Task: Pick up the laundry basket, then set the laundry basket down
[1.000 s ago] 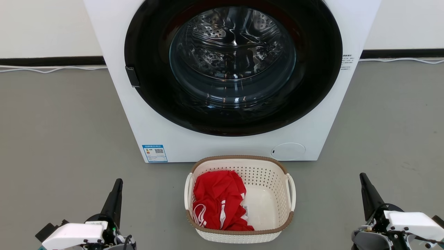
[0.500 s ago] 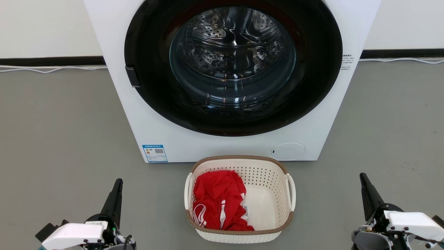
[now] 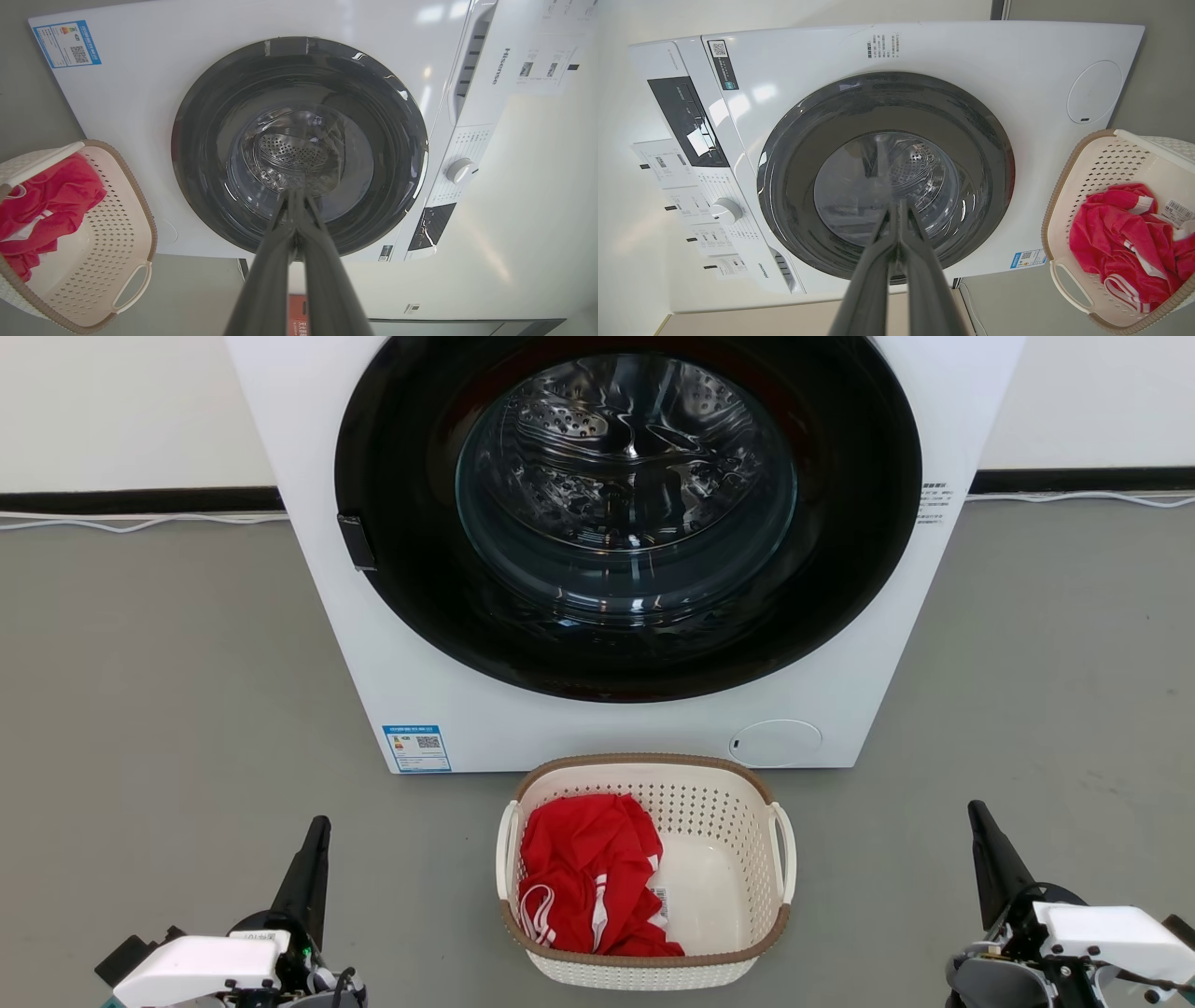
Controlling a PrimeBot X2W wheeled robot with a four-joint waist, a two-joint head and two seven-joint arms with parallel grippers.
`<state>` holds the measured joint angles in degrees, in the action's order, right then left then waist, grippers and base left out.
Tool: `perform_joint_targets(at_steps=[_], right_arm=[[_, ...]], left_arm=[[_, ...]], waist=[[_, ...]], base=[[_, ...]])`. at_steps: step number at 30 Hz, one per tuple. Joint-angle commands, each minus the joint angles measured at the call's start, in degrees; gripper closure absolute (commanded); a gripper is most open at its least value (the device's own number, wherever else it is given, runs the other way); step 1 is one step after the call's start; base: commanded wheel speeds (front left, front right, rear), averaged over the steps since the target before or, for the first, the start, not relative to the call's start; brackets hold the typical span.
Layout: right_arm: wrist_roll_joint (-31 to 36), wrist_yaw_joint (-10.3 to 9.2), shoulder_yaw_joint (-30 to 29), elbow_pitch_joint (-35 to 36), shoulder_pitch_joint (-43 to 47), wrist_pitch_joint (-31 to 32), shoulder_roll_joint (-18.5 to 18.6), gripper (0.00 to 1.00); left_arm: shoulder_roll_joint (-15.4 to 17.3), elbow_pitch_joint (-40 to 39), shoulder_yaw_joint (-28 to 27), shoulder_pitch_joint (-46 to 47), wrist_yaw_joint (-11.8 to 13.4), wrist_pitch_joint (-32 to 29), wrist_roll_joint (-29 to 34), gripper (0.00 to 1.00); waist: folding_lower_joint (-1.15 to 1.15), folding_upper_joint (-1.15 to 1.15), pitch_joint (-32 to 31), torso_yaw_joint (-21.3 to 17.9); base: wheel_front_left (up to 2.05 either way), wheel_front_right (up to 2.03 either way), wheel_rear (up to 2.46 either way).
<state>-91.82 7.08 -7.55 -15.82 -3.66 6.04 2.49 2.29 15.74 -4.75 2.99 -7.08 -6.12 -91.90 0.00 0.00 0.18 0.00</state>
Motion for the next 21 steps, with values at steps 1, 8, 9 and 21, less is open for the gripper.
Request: perform_joint_targets(at_steps=[1, 8, 9, 21], right_arm=[[-0.4, 0.41, 1.1, 1.8, -2.5, 0.4, 0.4, 1.00], [-0.4, 0.41, 1.1, 1.8, -2.5, 0.4, 0.4, 1.00], [-0.4, 0.41, 1.1, 1.8, -2.5, 0.4, 0.4, 1.00], [-0.4, 0.41, 1.1, 1.8, -2.5, 0.4, 0.4, 1.00]], left_arm=[[0.6, -1.7, -1.8, 3.2, -0.4, -0.4, -0.3, 1.00], [0.6, -1.7, -1.8, 3.2, -0.4, -0.4, -0.3, 1.00], [0.6, -1.7, -1.8, 3.2, -0.4, -0.4, -0.3, 1.00], [0.6, -1.7, -1.8, 3.2, -0.4, -0.4, -0.3, 1.00]], waist=[[0.00, 0.00, 0.0, 0.0], [0.00, 0.00, 0.0, 0.0], [0.00, 0.00, 0.0, 0.0], [0.00, 0.00, 0.0, 0.0]], base=[[0.00, 0.00, 0.00], [0.00, 0.00, 0.00], [0.00, 0.00, 0.00], [0.00, 0.00, 0.00]])
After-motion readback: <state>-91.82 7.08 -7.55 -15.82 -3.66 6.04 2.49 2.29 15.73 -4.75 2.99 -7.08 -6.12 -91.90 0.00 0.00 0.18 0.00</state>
